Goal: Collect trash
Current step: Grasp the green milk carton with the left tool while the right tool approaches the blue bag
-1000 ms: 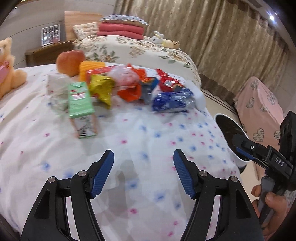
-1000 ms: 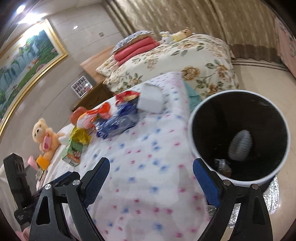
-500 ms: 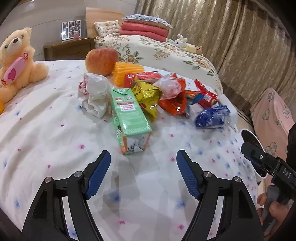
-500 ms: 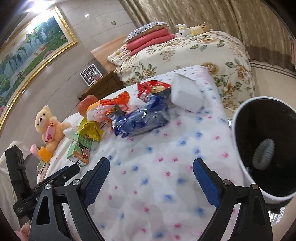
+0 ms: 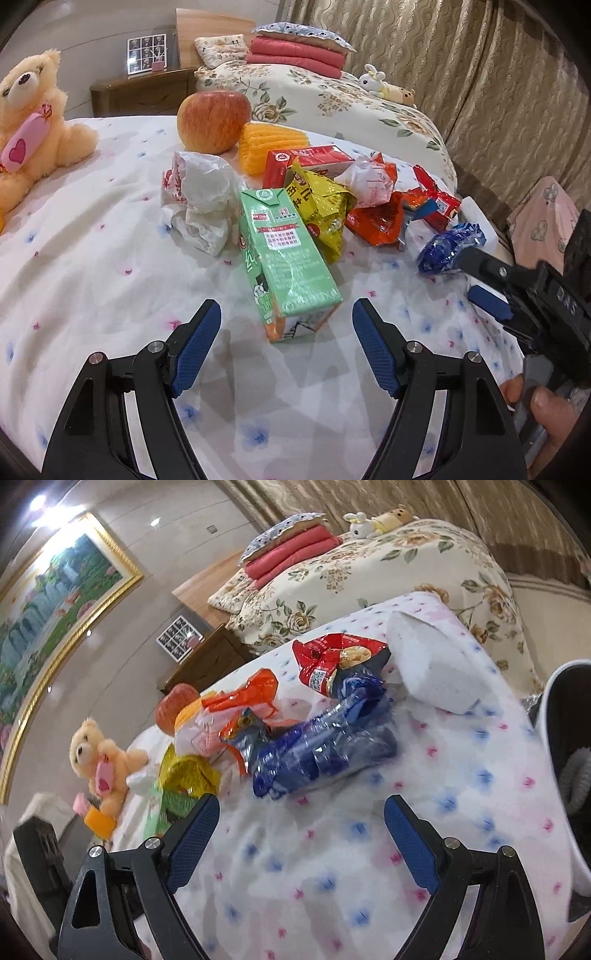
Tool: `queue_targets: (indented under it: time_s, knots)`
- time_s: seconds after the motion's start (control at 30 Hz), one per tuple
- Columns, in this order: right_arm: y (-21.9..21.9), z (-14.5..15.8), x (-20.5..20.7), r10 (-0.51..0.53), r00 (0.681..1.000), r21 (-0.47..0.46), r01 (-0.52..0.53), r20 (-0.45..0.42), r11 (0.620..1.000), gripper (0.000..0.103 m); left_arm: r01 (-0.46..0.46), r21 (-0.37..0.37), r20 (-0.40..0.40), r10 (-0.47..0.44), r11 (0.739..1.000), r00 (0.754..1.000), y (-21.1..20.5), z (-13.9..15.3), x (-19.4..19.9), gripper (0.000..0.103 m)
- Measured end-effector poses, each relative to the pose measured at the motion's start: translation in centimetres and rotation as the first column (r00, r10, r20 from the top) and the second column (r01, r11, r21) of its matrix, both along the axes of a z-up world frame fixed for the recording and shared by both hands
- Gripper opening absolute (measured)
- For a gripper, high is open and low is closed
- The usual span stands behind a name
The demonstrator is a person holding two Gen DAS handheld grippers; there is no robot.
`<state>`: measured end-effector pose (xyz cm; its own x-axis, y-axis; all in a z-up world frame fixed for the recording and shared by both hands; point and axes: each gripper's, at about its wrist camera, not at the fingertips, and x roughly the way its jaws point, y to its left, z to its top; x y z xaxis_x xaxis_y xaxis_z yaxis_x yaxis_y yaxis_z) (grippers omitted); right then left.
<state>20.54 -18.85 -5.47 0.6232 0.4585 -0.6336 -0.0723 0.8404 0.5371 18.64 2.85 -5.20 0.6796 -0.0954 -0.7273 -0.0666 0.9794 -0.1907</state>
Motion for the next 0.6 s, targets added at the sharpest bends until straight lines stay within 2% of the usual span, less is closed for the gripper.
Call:
queue_targets:
  time_s: [0.07,0.13,0.17,0.2,0.23,0.27,0.3,0.33,0.4,0.43,0.6]
  knots:
    - [0.2,-0.2,0.6,-0.013,1.0,0.009,0.013,-0.01,1.0,0.076,0.0,0.004,-0.001,0.0,1.0,1.0,0.0,0.0,0.2,0.075]
    - [0.3,-0.5,0.9,-0.017,1.0,0.01,0.018,-0.021,1.0,0.06,0.0,0.006,-0.004,0.0,1.0,1.0,0.1,-0.1,0.4,0.075]
    - [0.3,-0.7,1.0,-0.018,0.999,0.01,0.018,-0.027,1.0,0.045,0.001,0.007,-0.004,-0.001,1.0,1.0,0.1,-0.1,0.5,0.075]
    - [0.2,-0.8,1.1,-0.016,0.999,0.013,0.017,-0.032,1.0,0.035,0.003,0.008,-0.004,-0.003,1.0,1.0,0.1,-0.2,0.5,0.075]
    - [0.1,-0.9,1.1,-0.014,0.999,0.021,0.014,-0.032,1.0,0.031,0.004,0.009,-0.004,-0.004,1.0,1.0,0.2,-0.2,0.6,0.075]
    - [0.1,-0.9,1.0,-0.012,1.0,0.025,0.013,-0.029,1.0,0.025,0.004,0.008,-0.001,-0.004,1.0,1.0,0.2,-0.1,0.6,0.073]
    - [-0.1,-0.9,0.7,-0.008,1.0,0.021,0.009,-0.02,1.0,0.015,0.005,0.005,0.003,-0.005,1.0,1.0,0.2,-0.1,0.5,0.069]
    - [0.0,-0.8,0.6,0.0,1.0,0.02,0.0,-0.017,1.0,0.008,0.008,0.004,0.003,-0.008,1.0,1.0,0.2,-0.2,0.5,0.061]
    - [-0.1,-0.6,0.3,0.018,1.0,0.018,-0.017,-0.016,1.0,0.007,0.021,-0.007,-0.003,-0.021,1.0,1.0,0.2,-0.3,0.5,0.046]
    - [-0.1,-0.6,0.0,0.027,1.0,0.017,-0.027,-0.014,0.999,0.003,0.03,-0.012,-0.006,-0.03,0.999,1.0,0.1,-0.4,0.5,0.033]
    - [-1.1,-0.2,-1.9,0.063,0.998,0.006,-0.063,-0.013,0.998,0.0,0.061,0.005,0.018,-0.062,0.998,0.998,-0.3,0.0,-0.5,0.031]
